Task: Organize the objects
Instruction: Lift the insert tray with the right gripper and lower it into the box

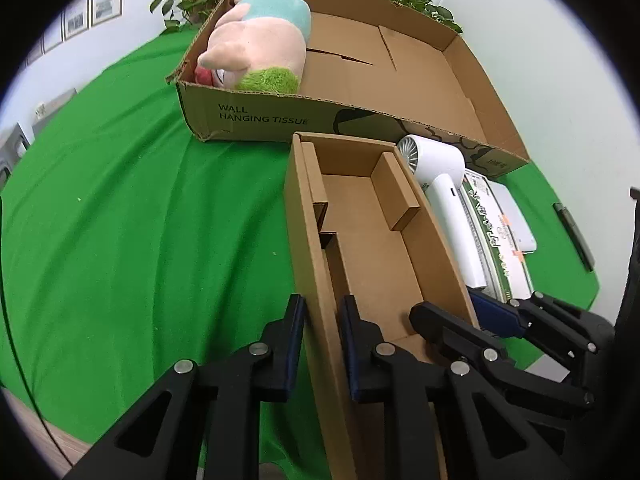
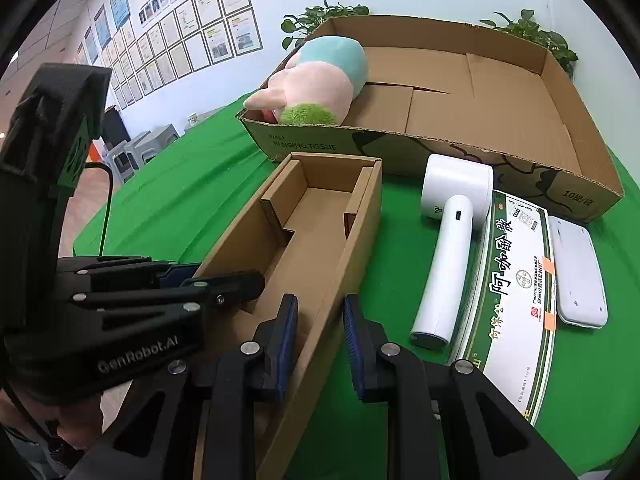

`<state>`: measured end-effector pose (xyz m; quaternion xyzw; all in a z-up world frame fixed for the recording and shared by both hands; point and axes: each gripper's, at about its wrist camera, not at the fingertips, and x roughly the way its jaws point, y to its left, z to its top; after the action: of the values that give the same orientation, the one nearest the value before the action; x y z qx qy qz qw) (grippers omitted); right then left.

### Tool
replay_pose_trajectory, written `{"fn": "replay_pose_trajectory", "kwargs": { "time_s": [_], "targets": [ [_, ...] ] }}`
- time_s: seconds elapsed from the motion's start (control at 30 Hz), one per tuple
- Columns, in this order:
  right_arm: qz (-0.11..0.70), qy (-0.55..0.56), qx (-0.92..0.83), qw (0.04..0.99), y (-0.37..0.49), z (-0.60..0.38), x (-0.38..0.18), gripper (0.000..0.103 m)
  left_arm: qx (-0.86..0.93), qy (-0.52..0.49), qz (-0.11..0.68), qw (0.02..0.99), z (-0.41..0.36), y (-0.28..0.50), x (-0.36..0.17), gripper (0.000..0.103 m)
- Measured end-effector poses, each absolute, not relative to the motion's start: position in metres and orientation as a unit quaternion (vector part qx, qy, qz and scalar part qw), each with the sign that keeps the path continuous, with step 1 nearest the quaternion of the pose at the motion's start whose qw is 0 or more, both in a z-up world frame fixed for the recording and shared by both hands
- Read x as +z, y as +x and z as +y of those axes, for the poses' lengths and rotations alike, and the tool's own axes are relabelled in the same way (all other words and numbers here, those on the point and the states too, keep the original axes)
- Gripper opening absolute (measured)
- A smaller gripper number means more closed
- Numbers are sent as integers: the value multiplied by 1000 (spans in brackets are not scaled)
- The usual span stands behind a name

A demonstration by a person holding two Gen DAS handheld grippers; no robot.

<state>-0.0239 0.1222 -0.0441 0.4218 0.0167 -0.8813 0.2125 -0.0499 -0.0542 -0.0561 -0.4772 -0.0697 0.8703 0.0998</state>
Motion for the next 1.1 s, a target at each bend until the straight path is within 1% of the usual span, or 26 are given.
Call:
{"fn": "replay_pose_trajectory", "kwargs": {
  "time_s": [0.23, 0.5, 0.7, 0.77, 0.87, 1.1],
  "targets": [
    [3, 426, -881, 205, -19, 128, -42, 17, 870, -480, -71, 89, -50, -45, -54, 18],
    [-14, 411, -888, 203, -20, 140, -30, 16, 878, -467, -67, 86, -40, -44, -41, 18],
    [-25, 370, -909, 191, -23, 159, -4, 16, 895, -431, -57, 96, -27, -53, -14, 17],
    [-18, 355, -916, 183, -25, 163, 8, 16, 899, -423, -57, 101, -22, -59, -2, 17],
    [-15, 334, -926, 176, -24, 174, 25, 15, 908, -402, -36, 109, -10, -64, 14, 17],
    [-33, 308, -937, 164, -43, 191, 48, 15, 917, -377, -26, 125, 3, -82, 32, 17]
  ]
}}
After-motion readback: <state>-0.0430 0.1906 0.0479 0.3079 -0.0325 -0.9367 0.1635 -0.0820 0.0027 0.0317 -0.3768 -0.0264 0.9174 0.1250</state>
